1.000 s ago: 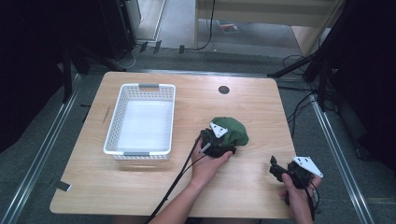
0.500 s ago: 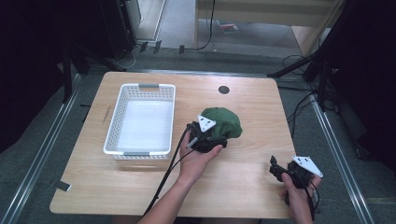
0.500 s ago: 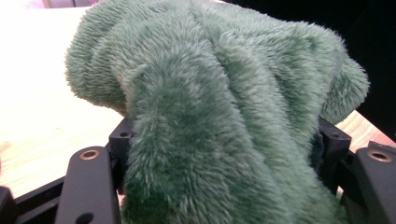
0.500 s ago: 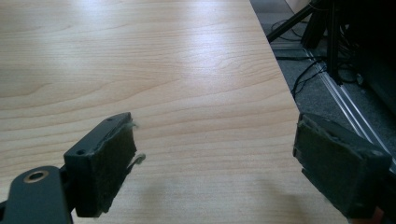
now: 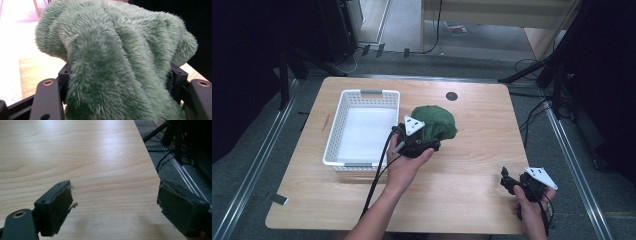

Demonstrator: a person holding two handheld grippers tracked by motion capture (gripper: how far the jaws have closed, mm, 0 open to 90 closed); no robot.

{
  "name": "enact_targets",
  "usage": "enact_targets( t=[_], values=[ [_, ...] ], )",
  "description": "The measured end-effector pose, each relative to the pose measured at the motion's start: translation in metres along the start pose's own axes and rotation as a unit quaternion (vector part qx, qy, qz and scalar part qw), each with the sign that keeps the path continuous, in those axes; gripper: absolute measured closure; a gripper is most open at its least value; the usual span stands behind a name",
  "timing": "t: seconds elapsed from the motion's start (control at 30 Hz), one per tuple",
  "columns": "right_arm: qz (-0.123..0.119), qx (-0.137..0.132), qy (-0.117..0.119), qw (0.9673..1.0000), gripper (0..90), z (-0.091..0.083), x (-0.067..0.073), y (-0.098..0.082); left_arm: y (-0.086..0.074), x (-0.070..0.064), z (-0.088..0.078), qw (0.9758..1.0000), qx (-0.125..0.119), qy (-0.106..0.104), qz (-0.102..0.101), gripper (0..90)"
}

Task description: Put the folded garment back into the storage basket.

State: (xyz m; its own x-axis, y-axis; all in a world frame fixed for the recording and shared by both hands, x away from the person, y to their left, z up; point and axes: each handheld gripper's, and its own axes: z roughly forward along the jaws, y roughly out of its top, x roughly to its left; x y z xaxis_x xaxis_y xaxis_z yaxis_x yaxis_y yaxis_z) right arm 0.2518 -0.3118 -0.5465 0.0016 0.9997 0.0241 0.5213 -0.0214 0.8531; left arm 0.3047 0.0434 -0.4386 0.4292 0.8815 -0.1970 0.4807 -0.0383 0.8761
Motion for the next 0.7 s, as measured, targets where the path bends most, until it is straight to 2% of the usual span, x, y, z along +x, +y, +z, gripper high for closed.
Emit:
enact_targets(
  t=[0.03,0.1,0.57,0.63,0.7],
  values=[
    [0.000,0.000,-0.001,1.0000,13.0,0.000,0.000,0.000,0.001,0.003,-0.002,1.0000,-0.002,0.000,-0.006,31.5],
    [-0.001,0.000,-0.001,1.0000,12.9,0.000,0.000,0.000,0.003,0.008,-0.006,1.0000,-0.005,0.005,-0.004,31.5],
    [0.000,0.000,-0.003,1.0000,13.0,0.000,0.000,0.000,0.011,0.046,-0.031,0.9987,-0.027,0.034,-0.025,31.5],
    [-0.002,-0.001,-0.004,1.0000,12.9,0.000,0.001,0.000,0.010,0.057,-0.036,0.9981,-0.030,0.041,-0.034,31.5],
    [-0.002,-0.001,-0.005,1.0000,13.0,0.000,0.001,0.000,0.010,0.060,-0.037,0.9978,-0.032,0.044,-0.038,31.5]
  ],
)
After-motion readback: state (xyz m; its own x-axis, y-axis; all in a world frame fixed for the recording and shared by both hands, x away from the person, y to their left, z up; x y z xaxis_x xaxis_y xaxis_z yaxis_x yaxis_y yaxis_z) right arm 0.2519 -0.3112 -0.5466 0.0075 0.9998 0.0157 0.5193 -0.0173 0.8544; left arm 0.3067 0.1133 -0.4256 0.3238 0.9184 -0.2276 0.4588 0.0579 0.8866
